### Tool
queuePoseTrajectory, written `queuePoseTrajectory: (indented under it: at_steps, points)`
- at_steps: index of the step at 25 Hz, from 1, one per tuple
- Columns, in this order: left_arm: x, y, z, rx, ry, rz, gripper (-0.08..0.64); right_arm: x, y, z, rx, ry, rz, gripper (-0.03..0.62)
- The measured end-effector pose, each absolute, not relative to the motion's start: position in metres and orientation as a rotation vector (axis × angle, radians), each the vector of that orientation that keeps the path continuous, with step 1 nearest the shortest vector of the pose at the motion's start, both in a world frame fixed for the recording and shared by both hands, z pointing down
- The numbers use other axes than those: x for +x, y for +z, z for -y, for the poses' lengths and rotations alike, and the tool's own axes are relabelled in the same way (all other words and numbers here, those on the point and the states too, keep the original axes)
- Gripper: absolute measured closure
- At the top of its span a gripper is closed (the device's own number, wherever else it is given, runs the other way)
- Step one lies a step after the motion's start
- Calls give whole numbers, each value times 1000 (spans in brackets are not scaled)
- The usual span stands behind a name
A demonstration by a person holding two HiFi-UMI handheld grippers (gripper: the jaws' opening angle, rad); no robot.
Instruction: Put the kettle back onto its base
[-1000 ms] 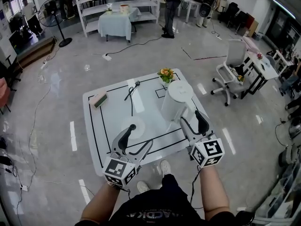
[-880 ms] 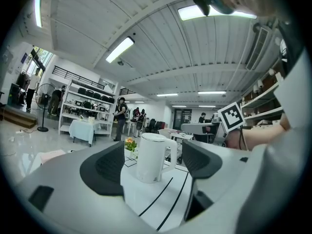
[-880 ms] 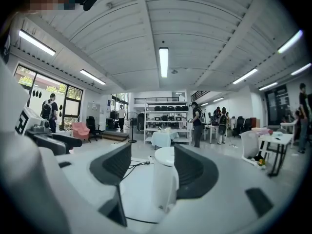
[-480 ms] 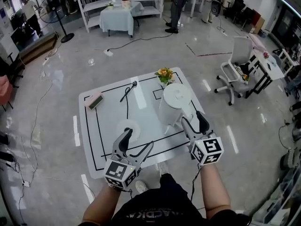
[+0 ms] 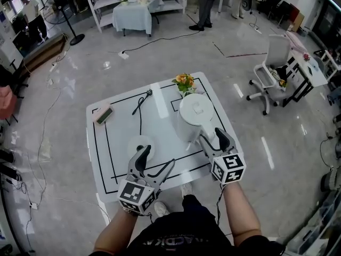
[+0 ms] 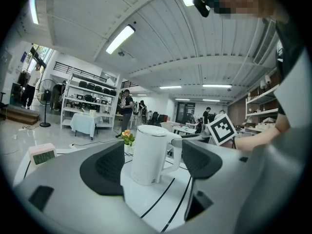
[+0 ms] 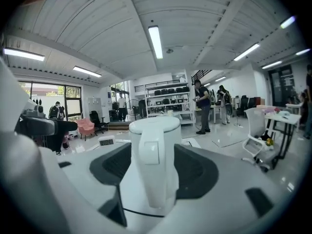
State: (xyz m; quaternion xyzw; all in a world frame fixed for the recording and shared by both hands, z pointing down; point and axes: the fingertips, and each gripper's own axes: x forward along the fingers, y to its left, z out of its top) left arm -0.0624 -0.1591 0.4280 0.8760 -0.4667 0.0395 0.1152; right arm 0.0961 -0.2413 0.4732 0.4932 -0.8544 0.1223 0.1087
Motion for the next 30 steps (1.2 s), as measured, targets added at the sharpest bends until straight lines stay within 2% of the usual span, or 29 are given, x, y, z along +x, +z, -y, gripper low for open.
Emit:
queuePoseTrajectory:
  at_steps: [12, 18, 20, 30]
  points:
    - [-48, 439, 169, 2535, 128, 1367, 202, 96, 511, 256, 1375, 410, 2449, 338]
    - [-46, 441, 173, 2531, 133, 1366, 202, 92, 514, 256, 1345, 382, 2442, 397]
    - [-45, 441, 174, 2538, 135, 1367, 202, 90, 515, 255, 1342, 367, 2433, 461]
    - [-48, 439, 173, 2527, 129, 1371, 202, 97, 514, 256, 1322, 361, 2422, 465]
